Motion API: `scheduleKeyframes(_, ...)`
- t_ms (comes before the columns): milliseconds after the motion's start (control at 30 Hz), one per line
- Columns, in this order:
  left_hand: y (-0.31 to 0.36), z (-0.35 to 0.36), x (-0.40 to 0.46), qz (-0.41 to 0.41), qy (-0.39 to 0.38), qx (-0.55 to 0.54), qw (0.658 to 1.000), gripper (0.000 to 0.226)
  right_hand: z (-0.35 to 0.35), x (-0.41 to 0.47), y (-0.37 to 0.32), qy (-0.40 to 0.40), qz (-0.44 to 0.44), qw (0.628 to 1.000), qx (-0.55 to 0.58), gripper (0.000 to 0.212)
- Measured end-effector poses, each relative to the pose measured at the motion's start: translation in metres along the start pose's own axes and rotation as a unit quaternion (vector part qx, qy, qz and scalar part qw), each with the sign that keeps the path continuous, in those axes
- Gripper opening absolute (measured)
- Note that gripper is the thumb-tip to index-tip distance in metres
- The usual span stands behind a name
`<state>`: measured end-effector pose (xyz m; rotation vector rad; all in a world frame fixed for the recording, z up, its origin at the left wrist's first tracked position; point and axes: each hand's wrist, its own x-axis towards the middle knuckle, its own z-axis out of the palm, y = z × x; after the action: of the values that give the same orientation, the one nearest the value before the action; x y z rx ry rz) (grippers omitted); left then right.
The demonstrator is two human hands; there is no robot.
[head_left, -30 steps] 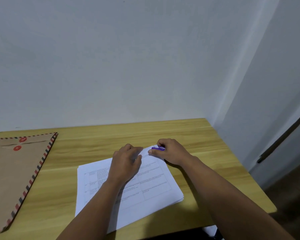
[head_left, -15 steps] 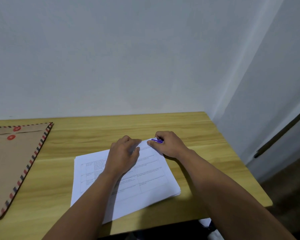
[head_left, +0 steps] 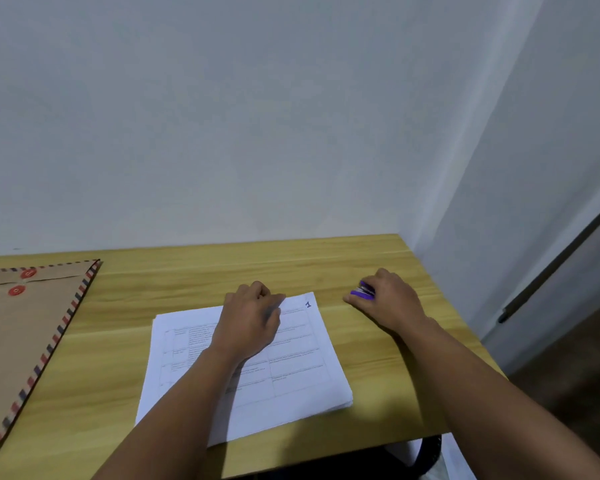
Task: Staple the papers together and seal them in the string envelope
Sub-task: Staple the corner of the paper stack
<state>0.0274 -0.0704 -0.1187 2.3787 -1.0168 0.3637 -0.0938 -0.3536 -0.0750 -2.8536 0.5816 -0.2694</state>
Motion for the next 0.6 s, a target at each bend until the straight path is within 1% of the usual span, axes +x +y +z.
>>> scheduleKeyframes(100, 0.02, 0.016, 0.015, 0.037, -0.018, 0.025, 0.999, 0.029, -0.003, -0.008, 0.009, 0.004, 0.04, 0.998, -0.044, 0.063)
scheduleKeyframes(167, 0.036, 0.023, 0.024, 0.056, -0.034, 0.036, 0.997, 0.03, -0.004, -0.009, 0.004, 0.017, 0.05, 0.997, -0.055, 0.065)
scheduleKeyframes(233, 0.046, 0.021, 0.03, 0.048, -0.032, 0.043, 0.997, 0.03, -0.006, -0.005, -0.008, 0.047, 0.049, 0.997, -0.041, 0.066)
scheduleKeyframes(300, 0.041, 0.007, 0.032, 0.03, -0.003, 0.047, 0.998, 0.031, -0.009, 0.006, -0.029, 0.066, 0.03, 0.997, -0.029, 0.065)
scheduleKeyframes(367, 0.018, -0.016, 0.03, 0.002, 0.022, 0.058, 0.998, 0.032, -0.006, 0.018, -0.058, 0.07, 0.003, 0.997, -0.02, 0.059)
scheduleKeyframes(433, -0.021, -0.046, 0.02, -0.033, 0.029, 0.08, 0.996, 0.033, 0.003, 0.031, -0.095, 0.074, -0.018, 0.997, -0.002, 0.053)
scheduleKeyframes(533, -0.086, -0.107, -0.01, -0.107, 0.005, 0.131, 0.986, 0.038, 0.019, 0.045, -0.162, 0.046, -0.061, 0.996, 0.034, 0.05)
scheduleKeyframes(600, -0.128, -0.148, -0.037, -0.166, -0.009, 0.164, 0.972, 0.047, 0.031, 0.052, -0.212, 0.015, -0.094, 0.994, 0.054, 0.05)
